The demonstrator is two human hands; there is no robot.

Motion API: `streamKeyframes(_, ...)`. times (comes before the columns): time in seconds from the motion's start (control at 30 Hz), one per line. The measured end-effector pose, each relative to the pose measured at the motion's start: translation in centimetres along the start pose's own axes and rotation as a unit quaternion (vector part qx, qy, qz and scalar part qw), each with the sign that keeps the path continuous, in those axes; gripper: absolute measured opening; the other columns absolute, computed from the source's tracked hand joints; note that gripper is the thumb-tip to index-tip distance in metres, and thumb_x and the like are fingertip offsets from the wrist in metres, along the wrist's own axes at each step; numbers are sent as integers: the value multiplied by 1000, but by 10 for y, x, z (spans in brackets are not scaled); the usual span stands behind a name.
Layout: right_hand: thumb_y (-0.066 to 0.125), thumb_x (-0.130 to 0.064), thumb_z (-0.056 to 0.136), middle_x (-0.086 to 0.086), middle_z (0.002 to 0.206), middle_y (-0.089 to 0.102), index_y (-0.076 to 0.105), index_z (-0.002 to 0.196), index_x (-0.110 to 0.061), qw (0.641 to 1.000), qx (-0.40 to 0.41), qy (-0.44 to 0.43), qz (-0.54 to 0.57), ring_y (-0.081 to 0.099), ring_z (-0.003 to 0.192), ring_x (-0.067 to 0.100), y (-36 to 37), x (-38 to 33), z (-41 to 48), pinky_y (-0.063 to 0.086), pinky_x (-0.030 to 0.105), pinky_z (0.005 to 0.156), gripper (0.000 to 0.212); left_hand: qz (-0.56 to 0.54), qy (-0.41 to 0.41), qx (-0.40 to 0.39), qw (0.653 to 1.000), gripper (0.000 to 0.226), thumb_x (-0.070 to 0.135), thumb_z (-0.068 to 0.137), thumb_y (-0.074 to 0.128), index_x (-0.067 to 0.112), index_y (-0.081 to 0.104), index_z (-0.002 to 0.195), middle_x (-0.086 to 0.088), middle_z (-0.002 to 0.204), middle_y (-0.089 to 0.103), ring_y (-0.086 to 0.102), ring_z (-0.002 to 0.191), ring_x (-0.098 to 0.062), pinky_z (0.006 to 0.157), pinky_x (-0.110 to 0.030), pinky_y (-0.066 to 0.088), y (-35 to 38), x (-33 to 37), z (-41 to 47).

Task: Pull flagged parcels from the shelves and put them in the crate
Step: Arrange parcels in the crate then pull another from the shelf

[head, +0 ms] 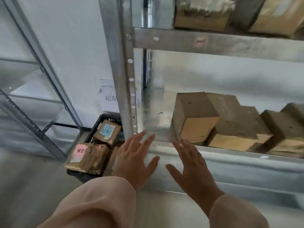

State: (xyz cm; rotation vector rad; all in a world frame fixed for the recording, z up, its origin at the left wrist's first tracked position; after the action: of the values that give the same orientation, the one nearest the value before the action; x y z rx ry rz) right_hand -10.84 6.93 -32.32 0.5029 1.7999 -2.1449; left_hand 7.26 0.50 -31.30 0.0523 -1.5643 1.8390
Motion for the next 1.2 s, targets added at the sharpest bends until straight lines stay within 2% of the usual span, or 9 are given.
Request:
streamKeyframes(0.3,44,-66,85,-11,160,9,11,150,-38,995,59,86,1,7,146,10,-68,75,-13,9,24,111,78,-84,12,-13,996,69,59,87,49,44,20,148,9,157,21,20,143,-16,113,-32,21,45,88,52)
streamKeyframes(0.53,53,-49,91,-5,156,25,23,150,-24,989,77,116,46,22,143,13,-81,101,44,27,36,116,70,-161,-50,-54,984,74,56,91,49,37,11,151,5,159,13,14,145,-18,110,-30,14,71,91,122)
streamKeyframes(0.77,38,-54,94,-2,155,26,23,150,-25,983,20,174,60,17,144,17,-84,131,106,20,41,118,64,-255,-135,-93,953,78,45,92,55,30,9,153,-3,152,26,35,135,-22,112,-40,33,82,79,168)
streamKeyframes(0.83,37,-57,94,-3,157,19,19,151,-26,975,-17,204,83,9,146,19,-81,135,120,16,44,119,67,-304,-154,-119,933,72,42,92,56,30,16,151,-4,145,38,46,127,-24,105,-45,45,84,79,177)
streamKeyframes(0.9,39,-56,94,-3,153,26,21,150,-30,971,-30,200,131,23,141,20,-76,135,127,27,47,115,64,-337,-160,-114,921,59,38,92,58,32,29,144,0,133,49,56,112,-20,90,-37,55,83,76,182)
streamKeyframes(0.97,41,-55,93,-10,140,40,29,139,-48,964,-29,160,210,40,126,11,-73,128,130,43,36,102,48,-354,-176,-94,914,48,38,91,60,32,39,134,5,117,57,58,97,-14,72,-22,52,77,70,186)
streamKeyframes(1.03,42,-55,92,-21,133,42,29,127,-64,951,-27,129,278,44,119,4,-73,112,133,46,24,92,38,-336,-205,-90,915,45,45,87,61,29,49,128,8,103,60,58,90,-9,68,-21,49,68,60,192)
streamKeyframes(1.1,44,-58,90,-18,141,37,30,133,-58,933,-26,101,345,43,122,6,-72,99,136,48,31,97,45,-304,-234,-97,919,58,59,79,64,26,52,125,2,107,61,60,95,-17,81,-34,54,59,51,200)
streamKeyframes(1.2,42,-62,88,-22,149,26,28,139,-55,930,-22,49,365,34,131,2,-67,82,142,38,34,110,53,-293,-273,-109,910,109,80,52,66,23,35,141,-8,129,49,55,112,-30,96,-47,50,47,44,213)
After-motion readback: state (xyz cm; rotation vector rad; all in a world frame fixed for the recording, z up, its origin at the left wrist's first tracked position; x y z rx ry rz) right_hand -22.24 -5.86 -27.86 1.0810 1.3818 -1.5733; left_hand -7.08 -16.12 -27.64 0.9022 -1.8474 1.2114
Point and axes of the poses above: each hand's wrist, its own z-axis towards the middle knuckle, its own y-axis out of the palm, x = y × z, the point moved 2 cm from there along z, towards the middle knuckle
